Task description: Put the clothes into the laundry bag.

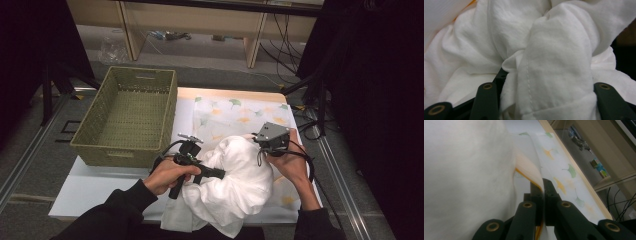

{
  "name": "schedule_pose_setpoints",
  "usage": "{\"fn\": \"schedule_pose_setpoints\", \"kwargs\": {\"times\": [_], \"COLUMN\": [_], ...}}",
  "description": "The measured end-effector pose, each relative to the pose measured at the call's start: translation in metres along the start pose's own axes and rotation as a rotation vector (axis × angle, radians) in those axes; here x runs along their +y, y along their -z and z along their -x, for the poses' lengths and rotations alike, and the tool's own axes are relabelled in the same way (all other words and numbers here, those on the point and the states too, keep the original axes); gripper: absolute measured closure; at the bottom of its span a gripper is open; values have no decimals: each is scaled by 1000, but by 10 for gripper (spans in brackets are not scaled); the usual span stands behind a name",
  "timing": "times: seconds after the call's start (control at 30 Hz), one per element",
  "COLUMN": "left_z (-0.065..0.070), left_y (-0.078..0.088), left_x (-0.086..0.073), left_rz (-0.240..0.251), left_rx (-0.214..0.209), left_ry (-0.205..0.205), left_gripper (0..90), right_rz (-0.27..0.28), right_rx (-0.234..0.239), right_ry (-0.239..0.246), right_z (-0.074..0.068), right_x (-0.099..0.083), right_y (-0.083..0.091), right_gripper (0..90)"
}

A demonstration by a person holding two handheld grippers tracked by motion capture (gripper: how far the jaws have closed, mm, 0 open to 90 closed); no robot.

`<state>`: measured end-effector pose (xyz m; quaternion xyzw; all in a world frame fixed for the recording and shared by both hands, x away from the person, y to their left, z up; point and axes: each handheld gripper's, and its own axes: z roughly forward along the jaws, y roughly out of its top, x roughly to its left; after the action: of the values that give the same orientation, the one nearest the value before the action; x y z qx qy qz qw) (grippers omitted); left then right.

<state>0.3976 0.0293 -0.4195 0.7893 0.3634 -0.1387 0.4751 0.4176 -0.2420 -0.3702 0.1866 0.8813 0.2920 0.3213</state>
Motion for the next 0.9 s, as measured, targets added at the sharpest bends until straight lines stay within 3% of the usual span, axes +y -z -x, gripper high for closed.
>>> {"fn": "schedule_pose_setpoints", "kwargs": {"times": [0.03, 0.1, 0.2, 0.23, 0.3, 0.33, 0.4, 0.47, 0.53, 0.6, 0.63, 0.67, 0.7, 0.73, 0.8, 0.9], "left_z": [-2, -4, -3, 4, 5, 5, 1, -7, -13, -15, -16, -23, -23, -30, -31, -26], "left_y": [-4, -16, -34, -39, -39, -37, -34, -25, -17, -12, -14, -22, -22, -34, -40, -51], "left_x": [0, -2, -2, 1, 3, 8, 11, 18, 25, 32, 33, 32, 32, 30, 30, 33], "left_rz": [-15, -60, -106, -129, -146, -122, -103, -77, -67, -71, -56, -55, -55, -79, -68, -36], "left_rx": [6, 9, 4, 6, 4, 5, 16, 22, 45, 94, 109, 135, 135, 158, 159, 193], "left_ry": [-9, 10, -37, -84, -104, -73, -67, -3, 34, 2, -4, 9, 9, 32, 41, 5], "left_gripper": [459, 458, 453, 451, 451, 453, 462, 464, 465, 466, 466, 465, 464, 461, 455, 421], "right_rz": [7, 1, 17, 34, 45, 52, 51, 57, 63, 70, 62, 62, 62, 57, 55, 38], "right_rx": [1, 0, -2, -5, 1, 6, 1, 3, 7, 7, 1, 4, 4, 11, 17, 41], "right_ry": [24, 9, 30, 31, 27, 42, 34, 41, 55, 68, 44, 53, 53, 64, 61, 70], "right_z": [1, -1, -1, -2, -4, -4, -5, -6, -8, -9, -11, -13, -13, -14, -16, -19], "right_x": [0, 1, 5, 8, 10, 12, 13, 15, 16, 18, 20, 22, 22, 22, 23, 22], "right_y": [-1, 0, 1, 4, 7, 8, 10, 12, 15, 16, 17, 16, 16, 15, 14, 11], "right_gripper": [894, 894, 894, 895, 895, 894, 895, 895, 895, 895, 895, 895, 895, 896, 896, 896]}}
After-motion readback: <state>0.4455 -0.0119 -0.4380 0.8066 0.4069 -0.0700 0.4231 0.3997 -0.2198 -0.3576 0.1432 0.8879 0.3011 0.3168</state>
